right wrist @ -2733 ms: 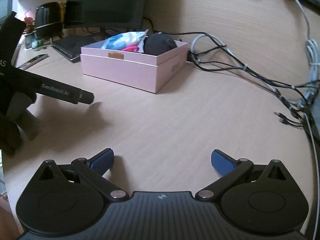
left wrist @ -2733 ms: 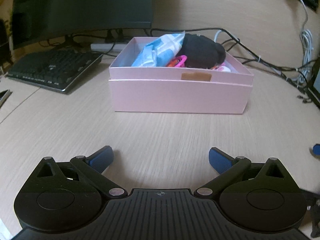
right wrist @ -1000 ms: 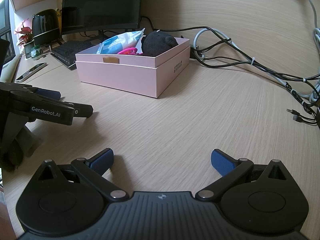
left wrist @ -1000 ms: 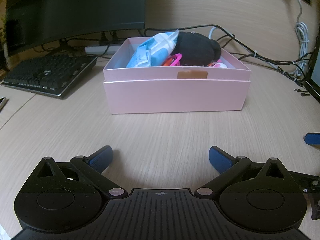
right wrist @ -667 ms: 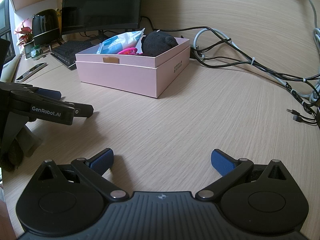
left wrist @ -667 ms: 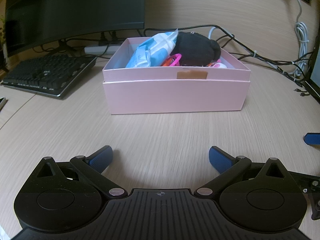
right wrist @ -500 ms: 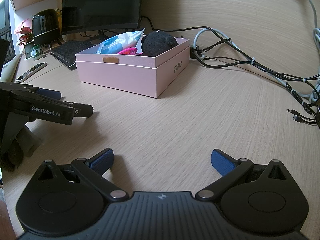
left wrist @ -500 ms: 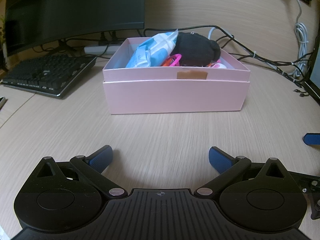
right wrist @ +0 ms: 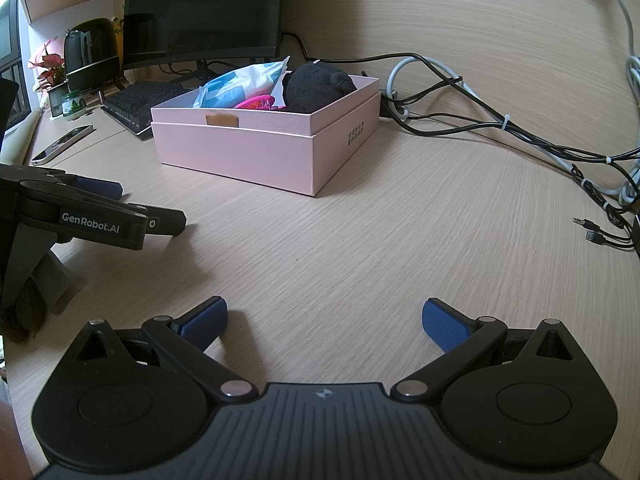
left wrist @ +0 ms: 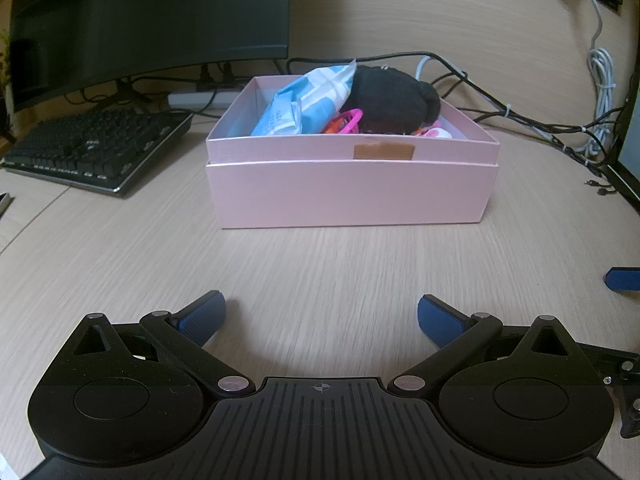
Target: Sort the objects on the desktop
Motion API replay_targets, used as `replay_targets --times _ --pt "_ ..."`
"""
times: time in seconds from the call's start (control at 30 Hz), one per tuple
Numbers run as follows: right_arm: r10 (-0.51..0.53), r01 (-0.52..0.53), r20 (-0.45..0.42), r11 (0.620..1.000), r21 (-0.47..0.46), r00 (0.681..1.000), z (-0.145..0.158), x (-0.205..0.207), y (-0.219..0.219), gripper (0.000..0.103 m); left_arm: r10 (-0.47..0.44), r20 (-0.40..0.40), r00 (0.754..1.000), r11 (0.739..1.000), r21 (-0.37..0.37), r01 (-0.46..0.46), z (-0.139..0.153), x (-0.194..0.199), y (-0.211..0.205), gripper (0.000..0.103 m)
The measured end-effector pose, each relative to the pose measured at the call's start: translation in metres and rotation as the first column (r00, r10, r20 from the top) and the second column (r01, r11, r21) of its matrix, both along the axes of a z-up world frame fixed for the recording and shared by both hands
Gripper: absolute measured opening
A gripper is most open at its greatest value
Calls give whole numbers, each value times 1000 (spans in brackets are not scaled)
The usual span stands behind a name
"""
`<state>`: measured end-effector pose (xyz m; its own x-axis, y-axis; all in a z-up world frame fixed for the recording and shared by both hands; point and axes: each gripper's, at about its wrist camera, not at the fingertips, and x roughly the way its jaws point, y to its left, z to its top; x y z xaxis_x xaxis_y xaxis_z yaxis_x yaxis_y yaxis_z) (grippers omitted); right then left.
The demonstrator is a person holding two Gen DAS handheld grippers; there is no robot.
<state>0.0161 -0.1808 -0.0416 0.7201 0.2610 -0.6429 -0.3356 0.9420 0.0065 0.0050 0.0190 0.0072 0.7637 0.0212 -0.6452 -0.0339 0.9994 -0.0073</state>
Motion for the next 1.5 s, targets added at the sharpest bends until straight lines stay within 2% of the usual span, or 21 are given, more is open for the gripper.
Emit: replay_targets --times 0.57,0.7,0.83,1.5 --pt "0 0 0 1000 0 1000 0 0 0 103 -28 -8 1000 1000 13 28 0 -1 1 103" --pt "0 0 0 1000 0 1000 0 0 0 103 -41 3 999 999 -20 41 1 -1 5 103" --pt "0 0 0 1000 0 1000 0 0 0 103 -43 -5 999 999 18 43 0 2 -1 103" --pt "0 0 0 1000 0 1000 0 -1 0 103 -43 -4 999 999 14 44 -1 1 0 103"
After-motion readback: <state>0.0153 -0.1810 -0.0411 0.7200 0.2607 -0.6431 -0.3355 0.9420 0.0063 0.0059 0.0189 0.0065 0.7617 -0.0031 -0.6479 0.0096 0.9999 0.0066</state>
